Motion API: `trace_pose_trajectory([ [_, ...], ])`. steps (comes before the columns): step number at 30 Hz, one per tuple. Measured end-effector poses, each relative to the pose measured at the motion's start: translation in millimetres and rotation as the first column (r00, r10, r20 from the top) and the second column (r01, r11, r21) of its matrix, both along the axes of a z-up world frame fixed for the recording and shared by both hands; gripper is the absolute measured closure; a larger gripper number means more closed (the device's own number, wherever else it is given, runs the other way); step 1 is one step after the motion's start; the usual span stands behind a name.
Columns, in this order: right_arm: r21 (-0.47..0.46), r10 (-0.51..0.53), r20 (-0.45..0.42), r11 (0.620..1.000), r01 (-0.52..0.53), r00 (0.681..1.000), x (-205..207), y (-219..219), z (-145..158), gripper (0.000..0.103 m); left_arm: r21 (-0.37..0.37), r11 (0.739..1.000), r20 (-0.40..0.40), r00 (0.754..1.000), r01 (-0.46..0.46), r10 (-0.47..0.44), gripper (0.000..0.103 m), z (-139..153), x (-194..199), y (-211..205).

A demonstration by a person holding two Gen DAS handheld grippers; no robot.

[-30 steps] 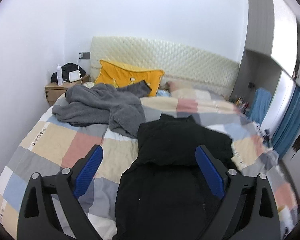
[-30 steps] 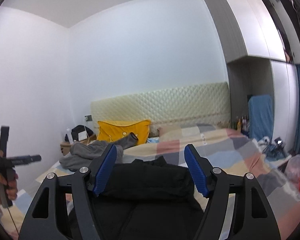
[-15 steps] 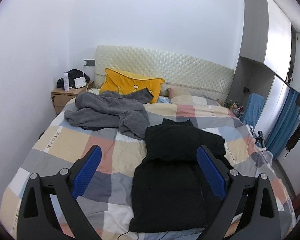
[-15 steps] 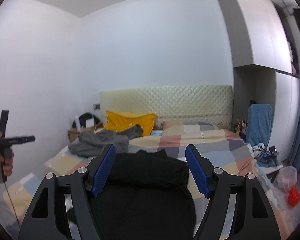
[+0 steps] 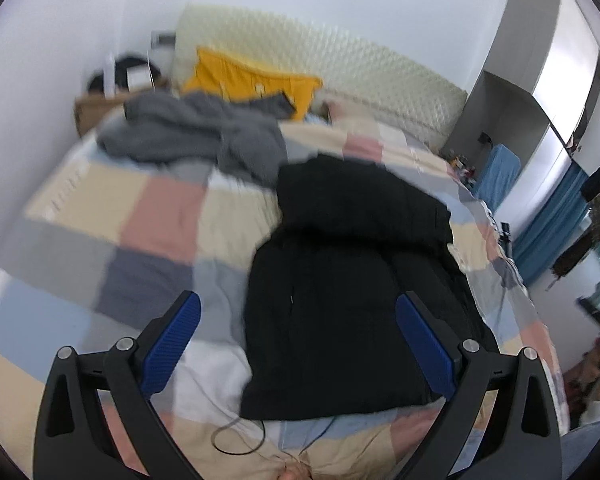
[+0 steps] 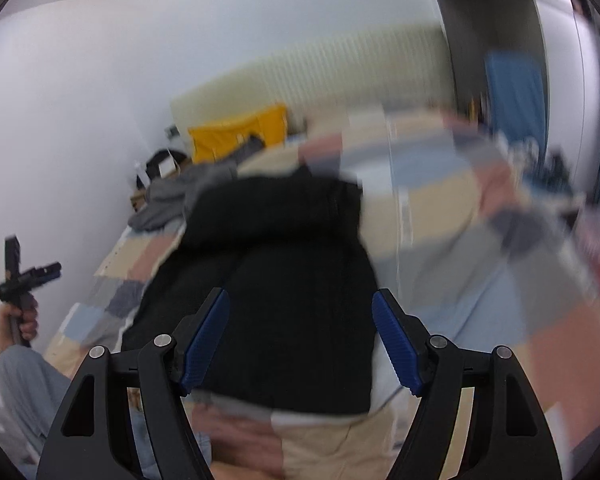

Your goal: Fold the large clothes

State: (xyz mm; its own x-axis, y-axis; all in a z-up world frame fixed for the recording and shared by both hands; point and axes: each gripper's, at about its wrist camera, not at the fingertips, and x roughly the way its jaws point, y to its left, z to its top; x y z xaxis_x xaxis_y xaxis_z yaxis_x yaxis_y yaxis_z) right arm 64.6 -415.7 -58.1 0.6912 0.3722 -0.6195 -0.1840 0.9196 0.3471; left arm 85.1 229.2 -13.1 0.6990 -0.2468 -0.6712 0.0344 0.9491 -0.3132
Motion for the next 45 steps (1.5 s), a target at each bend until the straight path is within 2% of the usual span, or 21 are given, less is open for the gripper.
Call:
trace_pose_trajectory([
  [2, 0.046, 0.001, -0.080, 0.999, 0.003, 0.997, 10, -9, -37, 0.030, -0.047, 0.999, -0.051, 0.999, 0.015, -0.017, 0.005, -30, 6, 5],
  [6, 0.116, 0.003, -0.198, 0.993, 0.020, 0.980, 22, -23, -90, 0.030, -0.120, 0.991, -0.115, 0.991, 0.051, -0.065, 0.005, -76, 16, 13],
  [8, 0.174, 0.016, -0.250, 0.984, 0.029, 0.968, 31, -28, -114, 0.030, -0.176, 0.983, -0.138, 0.987, 0.056, -0.081, 0.005, -97, 21, 16],
  [10, 0.211, 0.025, -0.290, 0.977, 0.039, 0.957, 39, -29, -136, 0.030, -0.264, 0.963, -0.164, 0.981, 0.053, -0.099, 0.005, -121, 27, 19],
  [14, 0.177, 0.033, -0.370, 0.984, 0.035, 0.928, 56, -19, -172, 0.030, -0.398, 0.917, -0.214, 0.968, 0.033, -0.128, 0.006, -164, 38, 22],
  [17, 0.161, 0.028, -0.438, 0.986, 0.047, 0.898, 70, -13, -200, 0.030, -0.411, 0.911, -0.247, 0.961, 0.010, -0.122, 0.007, -188, 44, 21],
  [21, 0.163, 0.030, -0.449, 0.985, 0.048, 0.893, 79, -3, -204, 0.022, -0.424, 0.906, -0.306, 0.944, -0.015, -0.127, 0.012, -216, 50, 18],
  [24, 0.182, 0.076, -0.433, 0.983, 0.004, 0.898, 80, 2, -195, 0.022, -0.445, 0.895, -0.324, 0.935, -0.012, -0.148, 0.013, -223, 52, 13],
  [26, 0.236, 0.131, -0.403, 0.971, -0.036, 0.906, 76, 6, -185, 0.022, -0.479, 0.877, -0.316, 0.931, 0.011, -0.184, 0.022, -221, 52, 7],
  [28, 0.269, 0.170, -0.363, 0.960, -0.071, 0.916, 69, 11, -175, 0.022, -0.544, 0.837, -0.272, 0.931, 0.061, -0.245, 0.031, -214, 49, 0],
  [29, 0.280, 0.180, -0.350, 0.957, -0.081, 0.919, 68, 12, -173, 0.022, -0.575, 0.815, -0.248, 0.932, 0.078, -0.264, 0.031, -213, 48, 0],
  [30, 0.285, 0.186, -0.342, 0.954, -0.087, 0.921, 66, 12, -172, 0.022, -0.624, 0.775, -0.213, 0.934, 0.097, -0.288, 0.031, -210, 45, -1],
  [32, 0.276, 0.154, -0.375, 0.960, -0.048, 0.914, 67, 9, -181, 0.022, -0.654, 0.750, -0.197, 0.933, 0.104, -0.301, 0.031, -210, 43, -3],
  [36, 0.290, 0.124, -0.431, 0.957, 0.008, 0.894, 74, 4, -199, 0.022, -0.618, 0.779, -0.239, 0.918, 0.109, -0.318, 0.032, -217, 52, -12],
  [40, 0.283, 0.148, -0.414, 0.959, -0.028, 0.898, 71, 12, -199, 0.024, -0.609, 0.787, -0.272, 0.907, 0.097, -0.322, 0.032, -222, 59, -17],
  [43, 0.333, 0.195, -0.335, 0.940, -0.077, 0.922, 68, 18, -188, 0.027, -0.618, 0.777, -0.269, 0.897, 0.119, -0.351, 0.032, -224, 62, -20],
  [45, 0.370, 0.225, -0.265, 0.922, -0.116, 0.938, 61, 22, -174, 0.027, -0.667, 0.733, -0.243, 0.891, 0.133, -0.383, 0.033, -224, 60, -16],
])
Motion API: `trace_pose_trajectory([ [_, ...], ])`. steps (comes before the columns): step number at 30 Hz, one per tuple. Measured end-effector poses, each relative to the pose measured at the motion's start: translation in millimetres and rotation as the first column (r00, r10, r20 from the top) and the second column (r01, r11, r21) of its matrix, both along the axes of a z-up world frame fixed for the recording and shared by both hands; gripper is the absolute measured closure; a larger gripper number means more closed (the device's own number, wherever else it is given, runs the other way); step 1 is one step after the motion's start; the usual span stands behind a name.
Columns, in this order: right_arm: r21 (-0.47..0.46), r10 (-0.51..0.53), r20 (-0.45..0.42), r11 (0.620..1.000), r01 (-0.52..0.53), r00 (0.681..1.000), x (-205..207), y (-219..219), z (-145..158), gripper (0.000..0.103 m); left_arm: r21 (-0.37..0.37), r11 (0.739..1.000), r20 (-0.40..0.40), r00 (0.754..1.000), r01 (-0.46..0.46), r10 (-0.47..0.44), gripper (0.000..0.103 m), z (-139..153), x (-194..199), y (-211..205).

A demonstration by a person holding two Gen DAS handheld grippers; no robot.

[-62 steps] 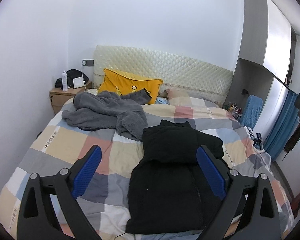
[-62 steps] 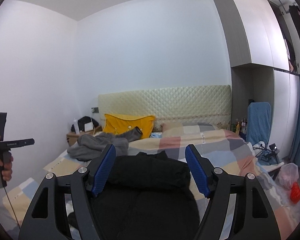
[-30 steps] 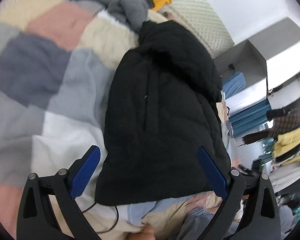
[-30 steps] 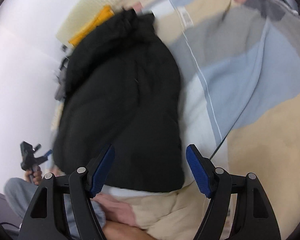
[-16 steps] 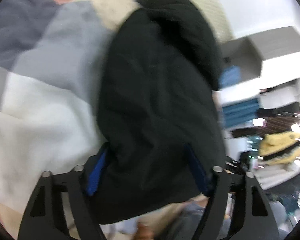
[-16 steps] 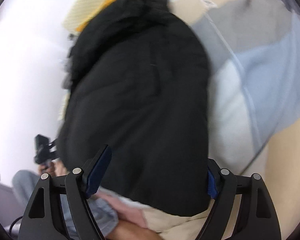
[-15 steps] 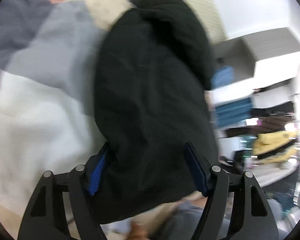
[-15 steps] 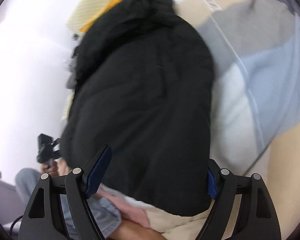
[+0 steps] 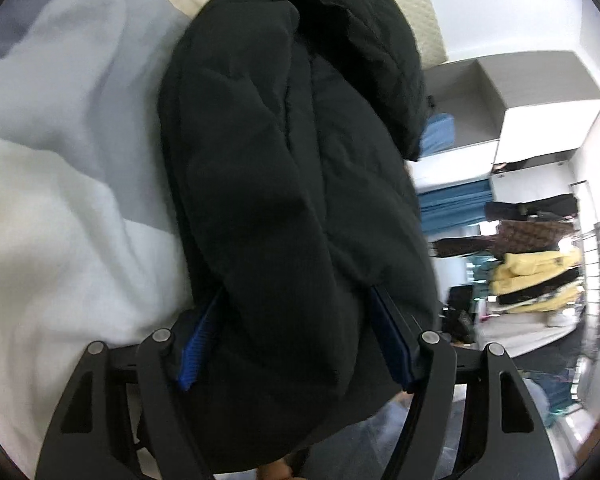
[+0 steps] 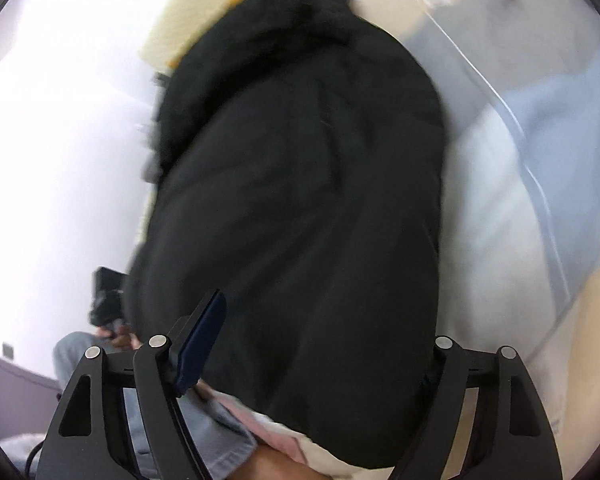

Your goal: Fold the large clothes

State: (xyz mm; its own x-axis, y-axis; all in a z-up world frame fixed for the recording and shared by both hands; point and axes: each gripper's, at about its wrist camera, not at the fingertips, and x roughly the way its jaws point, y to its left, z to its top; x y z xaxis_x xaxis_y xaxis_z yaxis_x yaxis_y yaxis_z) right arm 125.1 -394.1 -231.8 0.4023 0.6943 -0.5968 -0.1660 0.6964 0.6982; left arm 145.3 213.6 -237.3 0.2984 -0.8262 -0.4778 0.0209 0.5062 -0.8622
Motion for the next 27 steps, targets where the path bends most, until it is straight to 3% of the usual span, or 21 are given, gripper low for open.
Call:
trace_pose_trajectory([
  [3, 0.046, 0.012, 0.046, 0.999, -0.015, 0.999, -2, 3, 8, 0.027, -0.080, 0.996, 0.035, 0.999, 0.041, -0.038, 0.036, -2, -2, 6],
  [6, 0.022, -0.020, -0.013, 1.000, 0.020, 1.000, 4, 3, -6, 0.030, -0.091, 0.995, 0.035, 0.998, 0.046, -0.043, 0.049, -1, 1, 4],
  [8, -0.011, -0.035, -0.051, 0.999, 0.034, 0.998, 8, 4, -15, 0.044, -0.059, 0.997, 0.029, 0.998, 0.053, -0.052, 0.057, -1, 3, -2],
  [9, -0.031, -0.040, -0.059, 0.999, 0.038, 0.997, 9, 3, -17, 0.058, -0.033, 0.998, 0.021, 0.999, 0.049, -0.048, 0.061, 0, 3, -4],
  [12, -0.046, -0.041, -0.044, 0.998, 0.038, 0.998, 9, 9, -9, 0.081, 0.013, 0.999, 0.008, 0.999, 0.042, -0.042, 0.081, 4, 3, -6],
  [14, -0.021, -0.043, -0.016, 0.999, 0.043, 0.999, 8, 8, 6, 0.086, 0.032, 0.998, 0.060, 0.997, 0.055, -0.057, 0.092, 22, 2, -5],
  [16, -0.013, -0.041, 0.043, 0.999, 0.042, 0.998, 6, 9, 37, 0.089, 0.029, 0.998, 0.112, 0.992, 0.047, -0.050, 0.095, 42, 1, 1],
  [22, 0.019, -0.053, 0.203, 0.999, 0.050, 0.978, 4, 7, 134, 0.090, 0.076, 0.997, 0.225, 0.974, -0.017, 0.000, 0.097, 121, 6, 3],
  [27, 0.042, -0.072, 0.288, 0.997, 0.062, 0.955, -10, 3, 195, 0.091, 0.078, 0.993, 0.294, 0.954, -0.086, 0.060, 0.097, 178, 1, 5],
])
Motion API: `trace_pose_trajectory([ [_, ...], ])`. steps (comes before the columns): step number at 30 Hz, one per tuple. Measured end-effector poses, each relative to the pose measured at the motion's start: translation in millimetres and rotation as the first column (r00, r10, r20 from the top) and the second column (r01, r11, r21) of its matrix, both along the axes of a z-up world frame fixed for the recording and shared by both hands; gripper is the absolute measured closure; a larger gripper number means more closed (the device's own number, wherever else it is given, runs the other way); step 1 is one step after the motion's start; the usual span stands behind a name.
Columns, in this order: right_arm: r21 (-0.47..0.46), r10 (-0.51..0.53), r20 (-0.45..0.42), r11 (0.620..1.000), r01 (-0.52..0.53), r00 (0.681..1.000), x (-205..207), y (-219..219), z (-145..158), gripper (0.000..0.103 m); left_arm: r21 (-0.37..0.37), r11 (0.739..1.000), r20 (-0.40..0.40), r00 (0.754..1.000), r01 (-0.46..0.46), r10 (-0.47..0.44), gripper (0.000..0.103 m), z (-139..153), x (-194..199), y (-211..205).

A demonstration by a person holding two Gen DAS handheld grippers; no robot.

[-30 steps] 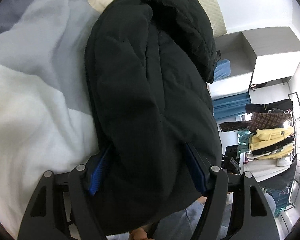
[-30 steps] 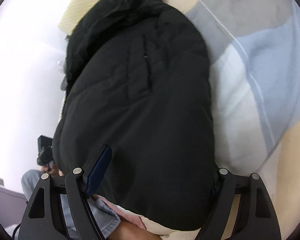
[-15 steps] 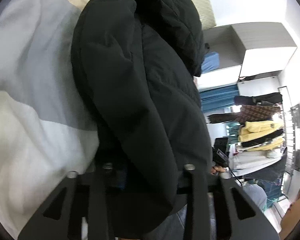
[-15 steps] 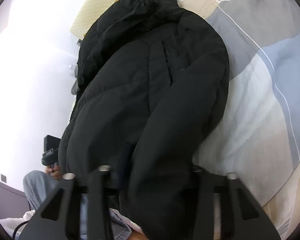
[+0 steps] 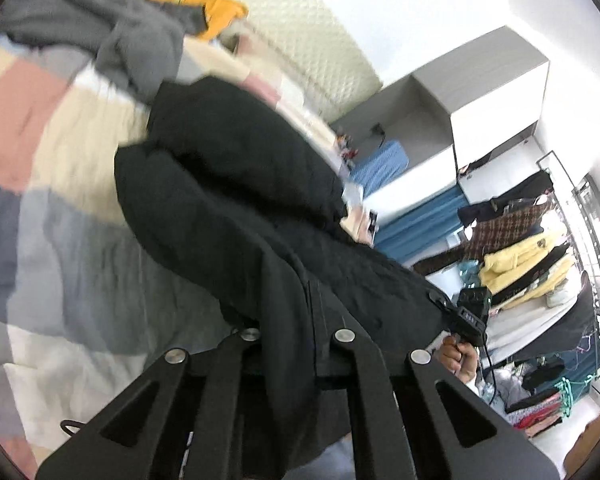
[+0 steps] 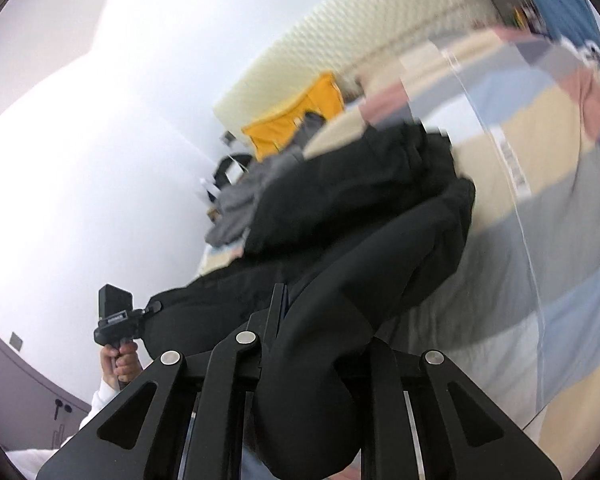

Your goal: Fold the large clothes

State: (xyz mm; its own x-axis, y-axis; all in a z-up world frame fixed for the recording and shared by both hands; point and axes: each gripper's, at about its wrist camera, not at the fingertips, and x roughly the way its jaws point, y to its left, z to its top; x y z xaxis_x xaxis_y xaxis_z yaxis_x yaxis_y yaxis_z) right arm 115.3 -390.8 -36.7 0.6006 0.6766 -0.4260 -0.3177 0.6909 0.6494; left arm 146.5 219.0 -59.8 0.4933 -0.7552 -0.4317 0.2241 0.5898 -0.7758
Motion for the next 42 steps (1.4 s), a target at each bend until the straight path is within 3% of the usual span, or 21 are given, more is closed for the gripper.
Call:
trace_pose_trajectory([
  [12, 0.042, -0.033, 0.097, 0.999, 0.029, 0.995, -52, -6, 83, 0.091, -0.035, 0.994, 0.057, 0.992, -0.108, 0.109, 0.097, 74, -37, 9],
  [20, 0.065, -0.076, 0.140, 0.996, 0.068, 0.987, -111, -10, 84, 0.091, -0.007, 0.994, 0.038, 0.993, -0.113, 0.113, 0.097, 86, -71, 10],
  [26, 0.027, -0.118, 0.218, 0.993, 0.115, 0.969, -144, -3, 85, 0.091, 0.001, 0.993, 0.026, 0.993, -0.118, 0.118, 0.097, 88, -93, 10],
  [29, 0.007, -0.133, 0.221, 0.991, 0.135, 0.966, -130, 3, 79, 0.090, 0.020, 0.993, 0.011, 0.993, -0.117, 0.117, 0.097, 82, -89, 13],
  [32, 0.058, -0.153, 0.194, 0.988, 0.145, 0.969, -106, 1, 69, 0.090, 0.043, 0.990, -0.033, 0.990, -0.136, 0.138, 0.097, 71, -73, 20],
  [36, 0.073, -0.201, 0.179, 0.979, 0.191, 0.963, -75, -4, 68, 0.091, 0.161, 0.971, -0.076, 0.978, -0.178, 0.192, 0.096, 69, -45, 18],
  [42, 0.116, -0.249, 0.120, 0.965, 0.235, 0.961, -2, -19, 65, 0.091, 0.195, 0.966, -0.049, 0.982, -0.172, 0.184, 0.095, 83, 0, 8],
])
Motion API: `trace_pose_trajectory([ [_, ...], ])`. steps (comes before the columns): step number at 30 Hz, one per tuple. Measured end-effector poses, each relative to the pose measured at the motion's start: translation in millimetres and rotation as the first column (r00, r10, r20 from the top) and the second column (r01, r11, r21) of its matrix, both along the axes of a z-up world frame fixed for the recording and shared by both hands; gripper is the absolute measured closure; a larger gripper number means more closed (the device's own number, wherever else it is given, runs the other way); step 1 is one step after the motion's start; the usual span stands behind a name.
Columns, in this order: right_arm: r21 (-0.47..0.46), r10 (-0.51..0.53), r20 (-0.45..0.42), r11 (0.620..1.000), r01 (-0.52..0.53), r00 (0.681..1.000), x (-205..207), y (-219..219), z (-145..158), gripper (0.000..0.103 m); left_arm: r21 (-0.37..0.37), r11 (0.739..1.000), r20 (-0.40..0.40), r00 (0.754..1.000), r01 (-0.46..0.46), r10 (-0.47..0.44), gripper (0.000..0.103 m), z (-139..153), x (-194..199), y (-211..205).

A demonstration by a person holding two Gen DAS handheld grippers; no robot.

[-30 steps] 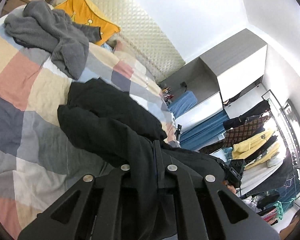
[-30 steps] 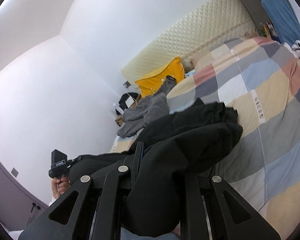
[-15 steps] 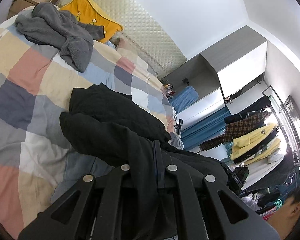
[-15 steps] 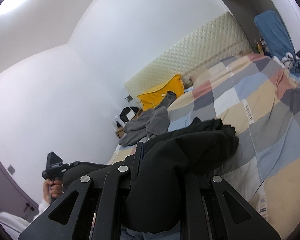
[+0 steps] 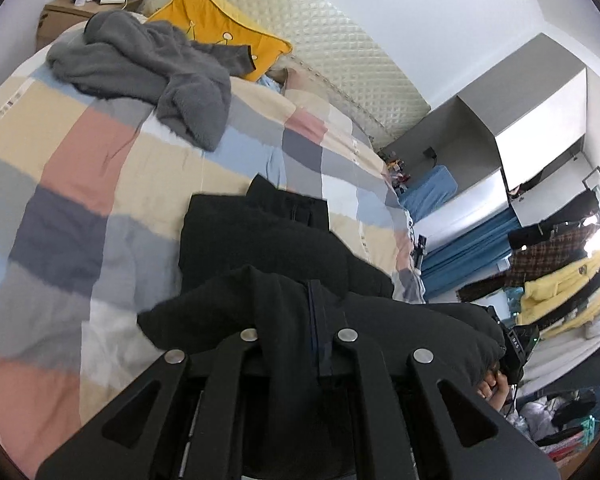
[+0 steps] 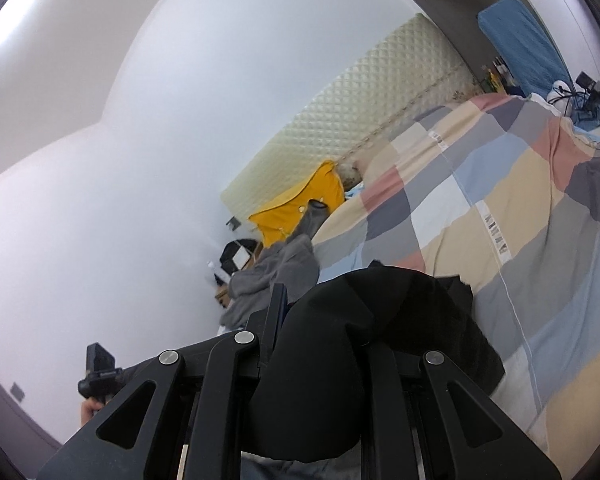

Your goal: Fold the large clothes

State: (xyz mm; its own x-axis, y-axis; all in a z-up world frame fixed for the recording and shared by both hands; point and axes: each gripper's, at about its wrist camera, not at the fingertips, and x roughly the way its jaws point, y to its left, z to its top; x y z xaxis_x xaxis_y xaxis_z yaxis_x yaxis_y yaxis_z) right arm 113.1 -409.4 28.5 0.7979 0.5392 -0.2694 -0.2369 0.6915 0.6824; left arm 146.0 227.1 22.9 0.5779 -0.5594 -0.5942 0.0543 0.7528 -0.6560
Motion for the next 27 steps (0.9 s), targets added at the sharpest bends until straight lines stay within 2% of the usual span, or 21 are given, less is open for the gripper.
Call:
trace_pose_trajectory([
  [4, -0.026, -0.034, -0.046, 0.999, 0.033, 0.998, 49, 0, -12, 0.091, -0.008, 1.000, -0.020, 0.999, -0.029, 0.029, 0.094, -2, 31, -1],
  [10, -0.068, -0.042, -0.143, 0.997, 0.032, 0.989, 122, -1, -53, 0.091, 0.095, 0.993, -0.062, 0.995, -0.074, 0.080, 0.093, -12, 84, -12],
  [14, -0.050, -0.035, -0.204, 0.998, 0.025, 0.978, 150, -9, -78, 0.091, 0.152, 0.984, -0.085, 0.990, -0.096, 0.110, 0.091, -25, 112, -21],
  [21, -0.080, -0.037, -0.283, 0.997, 0.015, 0.958, 195, -9, -124, 0.091, 0.279, 0.955, -0.114, 0.984, -0.102, 0.138, 0.091, -59, 159, -46],
  [27, -0.066, -0.029, -0.372, 0.998, 0.005, 0.928, 226, -10, -165, 0.091, 0.335, 0.937, -0.162, 0.975, -0.094, 0.156, 0.091, -92, 198, -63],
])
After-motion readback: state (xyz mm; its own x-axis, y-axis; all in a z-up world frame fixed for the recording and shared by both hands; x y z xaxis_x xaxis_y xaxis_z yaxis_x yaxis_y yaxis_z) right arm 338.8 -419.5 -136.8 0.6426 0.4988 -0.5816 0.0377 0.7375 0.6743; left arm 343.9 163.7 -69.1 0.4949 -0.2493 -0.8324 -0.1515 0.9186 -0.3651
